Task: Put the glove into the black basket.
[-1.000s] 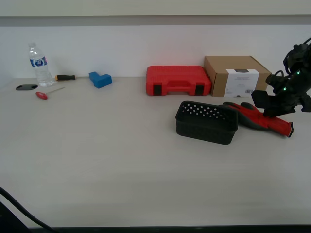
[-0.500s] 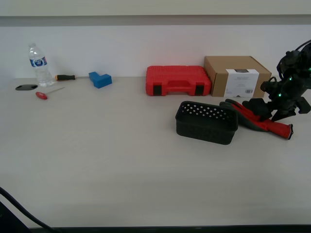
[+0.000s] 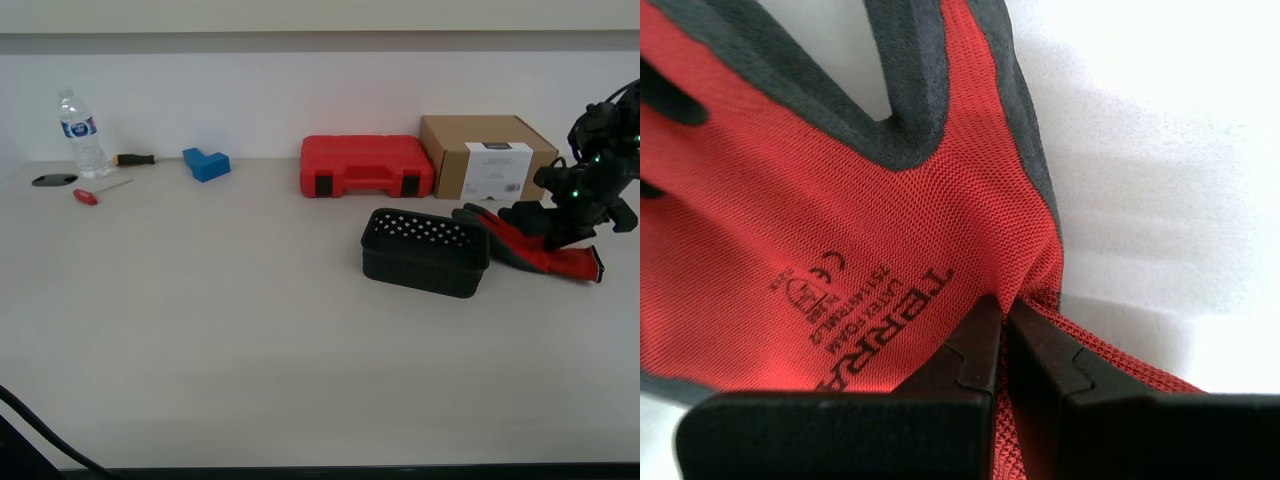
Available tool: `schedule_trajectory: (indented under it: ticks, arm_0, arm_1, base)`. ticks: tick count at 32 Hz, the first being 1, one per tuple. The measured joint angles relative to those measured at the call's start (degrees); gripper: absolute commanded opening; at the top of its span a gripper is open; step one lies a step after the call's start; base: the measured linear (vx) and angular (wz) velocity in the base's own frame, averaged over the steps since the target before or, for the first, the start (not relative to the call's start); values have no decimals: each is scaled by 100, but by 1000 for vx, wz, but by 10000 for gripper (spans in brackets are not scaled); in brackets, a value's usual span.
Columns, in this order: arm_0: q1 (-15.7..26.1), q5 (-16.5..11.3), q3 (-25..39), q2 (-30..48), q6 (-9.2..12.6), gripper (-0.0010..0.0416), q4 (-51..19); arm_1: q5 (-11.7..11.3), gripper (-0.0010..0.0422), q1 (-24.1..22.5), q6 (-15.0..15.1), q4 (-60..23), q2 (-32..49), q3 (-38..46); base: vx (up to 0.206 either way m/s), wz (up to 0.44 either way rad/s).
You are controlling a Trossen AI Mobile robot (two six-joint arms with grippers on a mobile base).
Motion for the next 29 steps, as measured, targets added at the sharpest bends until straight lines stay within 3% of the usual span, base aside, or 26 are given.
schedule_trajectory:
  ticks: [5, 10, 19, 21, 24, 29]
  arm_0:
    - [2, 26, -2, -568, 9, -2, -76]
    - [4, 15, -31, -1333, 179, -1, -402]
    - [76, -745, -289, -3040, 529, -1, -468]
    - [203, -968, -525, -3362, 647, -1, -645]
    - [595, -1043, -984, -3934, 903, -1, -426]
    - [1270, -1064, -1456, -4277, 1010, -1, -393]
  arm_1:
    - [0, 0, 0, 0, 0, 0, 0]
    - [0, 0, 0, 0, -9, 0, 0]
    - [0, 0, 2, 0, -33, 0, 0]
    - [-2, 0, 2, 0, -44, 0, 0]
    - [0, 0, 0, 0, -42, 0, 0]
    - [-2, 0, 0, 0, -48, 0, 0]
  base:
    - [0, 0]
    - [0, 0]
    - [0, 0]
    - [0, 0]
    - [0, 0]
    - [0, 0]
